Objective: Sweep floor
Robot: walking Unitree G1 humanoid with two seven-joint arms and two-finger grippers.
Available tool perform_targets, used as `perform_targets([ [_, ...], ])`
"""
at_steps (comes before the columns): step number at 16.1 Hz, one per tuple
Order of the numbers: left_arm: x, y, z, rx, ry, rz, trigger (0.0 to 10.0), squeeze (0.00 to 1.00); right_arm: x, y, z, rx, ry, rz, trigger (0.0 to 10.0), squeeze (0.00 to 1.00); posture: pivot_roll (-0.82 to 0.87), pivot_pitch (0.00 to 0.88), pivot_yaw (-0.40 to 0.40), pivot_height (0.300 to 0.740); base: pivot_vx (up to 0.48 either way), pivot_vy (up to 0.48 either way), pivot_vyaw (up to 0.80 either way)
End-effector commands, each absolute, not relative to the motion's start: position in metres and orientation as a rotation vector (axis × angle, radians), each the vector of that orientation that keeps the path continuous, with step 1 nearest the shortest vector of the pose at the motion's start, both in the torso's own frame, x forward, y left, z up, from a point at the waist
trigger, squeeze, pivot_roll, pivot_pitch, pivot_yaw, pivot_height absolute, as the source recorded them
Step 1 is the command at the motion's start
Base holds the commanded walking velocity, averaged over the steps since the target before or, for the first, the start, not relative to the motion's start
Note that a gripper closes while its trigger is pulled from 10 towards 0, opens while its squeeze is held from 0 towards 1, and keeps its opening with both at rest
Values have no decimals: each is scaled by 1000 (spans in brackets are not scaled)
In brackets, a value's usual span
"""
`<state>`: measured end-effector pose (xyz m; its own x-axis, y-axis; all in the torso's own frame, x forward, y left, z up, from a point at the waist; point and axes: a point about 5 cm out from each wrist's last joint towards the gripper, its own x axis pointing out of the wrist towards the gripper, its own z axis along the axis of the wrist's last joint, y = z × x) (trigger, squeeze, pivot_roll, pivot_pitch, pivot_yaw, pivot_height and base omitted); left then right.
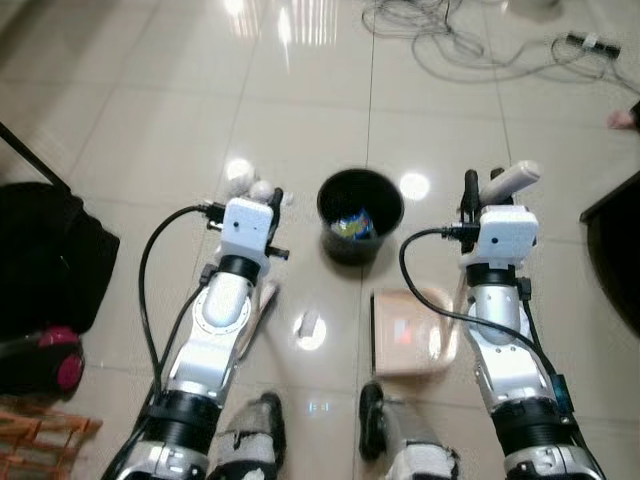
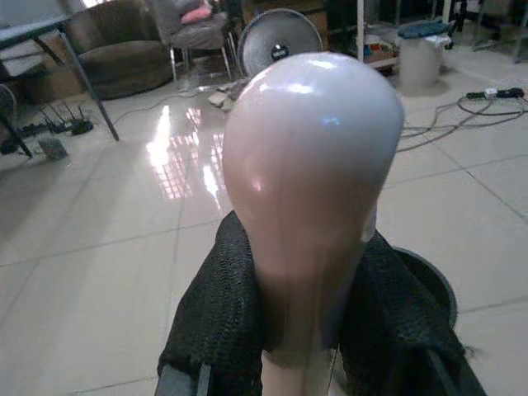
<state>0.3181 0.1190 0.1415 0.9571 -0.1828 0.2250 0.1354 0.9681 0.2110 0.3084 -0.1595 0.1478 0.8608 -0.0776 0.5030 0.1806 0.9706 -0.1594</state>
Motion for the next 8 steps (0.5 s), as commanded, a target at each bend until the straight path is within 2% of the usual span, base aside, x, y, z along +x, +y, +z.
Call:
perform_targets([
  [1, 314, 119, 135, 168, -228, -160, 10000, 0, 306, -156, 145, -201, -528, -132, 10000, 0, 151, 465, 24, 740, 0, 0, 0],
  [8, 329, 115, 144, 50, -238, -59, 10000, 0, 309, -126, 133, -184, -521, -118, 10000, 0, 162, 461, 3, 740, 0, 0, 0],
])
